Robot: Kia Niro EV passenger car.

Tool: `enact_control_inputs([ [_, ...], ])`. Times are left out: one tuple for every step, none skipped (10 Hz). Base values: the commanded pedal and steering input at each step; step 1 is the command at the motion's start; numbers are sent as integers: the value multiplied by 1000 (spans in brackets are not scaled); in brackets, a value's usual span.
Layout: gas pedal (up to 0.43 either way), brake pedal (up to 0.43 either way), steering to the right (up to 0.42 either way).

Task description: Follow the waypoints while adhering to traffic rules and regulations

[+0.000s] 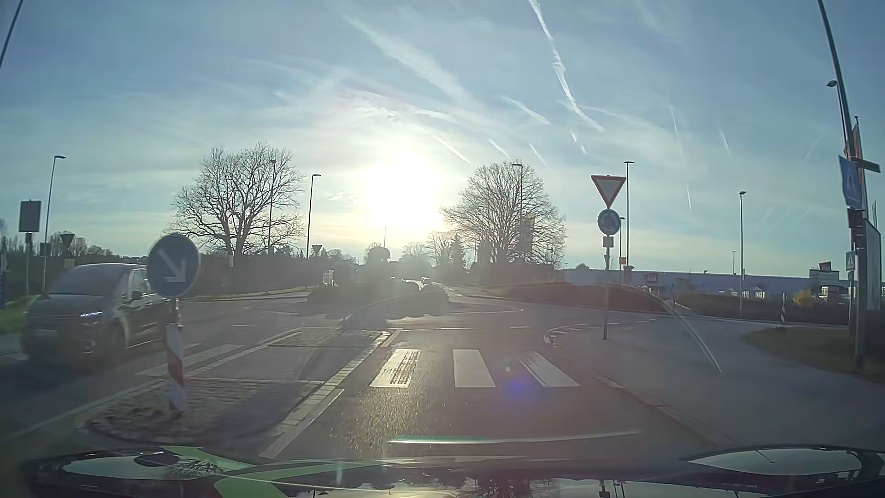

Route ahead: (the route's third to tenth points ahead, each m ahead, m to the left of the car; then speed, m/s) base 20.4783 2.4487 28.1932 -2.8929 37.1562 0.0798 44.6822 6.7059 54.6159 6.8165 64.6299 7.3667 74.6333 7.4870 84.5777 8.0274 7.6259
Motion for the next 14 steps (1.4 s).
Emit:
enact_control_inputs([
  [0, 134, -4],
  [0, 12, -4],
  [0, 0, -4],
  [0, 0, -4],
  [0, 0, -3],
  [0, 0, 0],
  [0, 0, 0],
  [0, 0, 4],
  [0, 0, 11],
  [0, 0, 16],
  [0, 0, 25],
  [0, 0, 36],
  [0, 0, 51],
  [0, 0, 73],
])
